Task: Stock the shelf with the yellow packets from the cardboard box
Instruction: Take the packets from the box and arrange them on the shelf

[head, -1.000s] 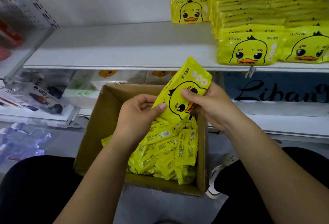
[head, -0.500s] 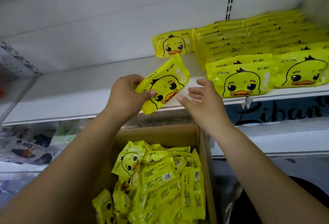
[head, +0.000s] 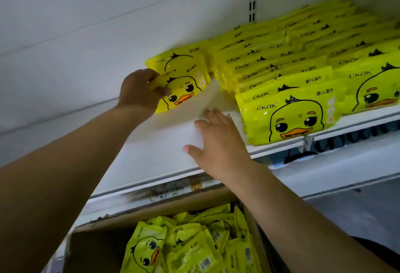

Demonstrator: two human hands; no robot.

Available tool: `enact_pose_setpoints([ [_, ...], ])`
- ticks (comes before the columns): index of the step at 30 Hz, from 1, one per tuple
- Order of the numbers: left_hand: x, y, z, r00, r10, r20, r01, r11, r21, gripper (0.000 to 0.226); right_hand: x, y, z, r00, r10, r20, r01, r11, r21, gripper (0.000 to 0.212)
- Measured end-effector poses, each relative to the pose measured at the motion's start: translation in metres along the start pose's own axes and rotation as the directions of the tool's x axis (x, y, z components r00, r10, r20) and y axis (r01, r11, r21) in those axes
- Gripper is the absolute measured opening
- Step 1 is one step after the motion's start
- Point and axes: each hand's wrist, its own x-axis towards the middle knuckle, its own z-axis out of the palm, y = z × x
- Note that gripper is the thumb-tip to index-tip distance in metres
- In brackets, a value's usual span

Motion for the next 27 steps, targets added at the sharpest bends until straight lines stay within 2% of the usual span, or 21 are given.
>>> enact_pose_setpoints([
  [5,0.033,-0.002,0.01,0.993,0.119,-0.008,-0.118,0.989,0.093,0.032,0.008,0.005,0.0,1.0,0.002,-0.03,-0.001,0.999,0.05,0.067],
  [8,0.046,-0.006,0.015,0.989,0.136,-0.06,-0.129,0.987,0.1,0.046,0.008,0.009,0.001,0.999,0.0,-0.054,0.003,0.998,0.063,0.067],
  [14,0.054,-0.014,0.026,0.976,0.141,-0.165,-0.136,0.99,0.039,0.053,0.011,0.012,0.004,0.996,0.003,-0.087,0.003,0.997,0.079,0.065],
  [20,0.038,-0.023,0.026,0.959,0.157,-0.237,-0.128,0.983,0.132,0.06,0.01,0.016,0.002,0.998,-0.01,-0.062,0.016,0.995,0.101,0.065],
  [27,-0.025,-0.039,0.006,0.975,0.021,-0.223,-0.006,0.998,0.068,0.041,-0.003,0.015,-0.001,0.996,-0.075,-0.054,0.083,0.984,0.156,0.063],
])
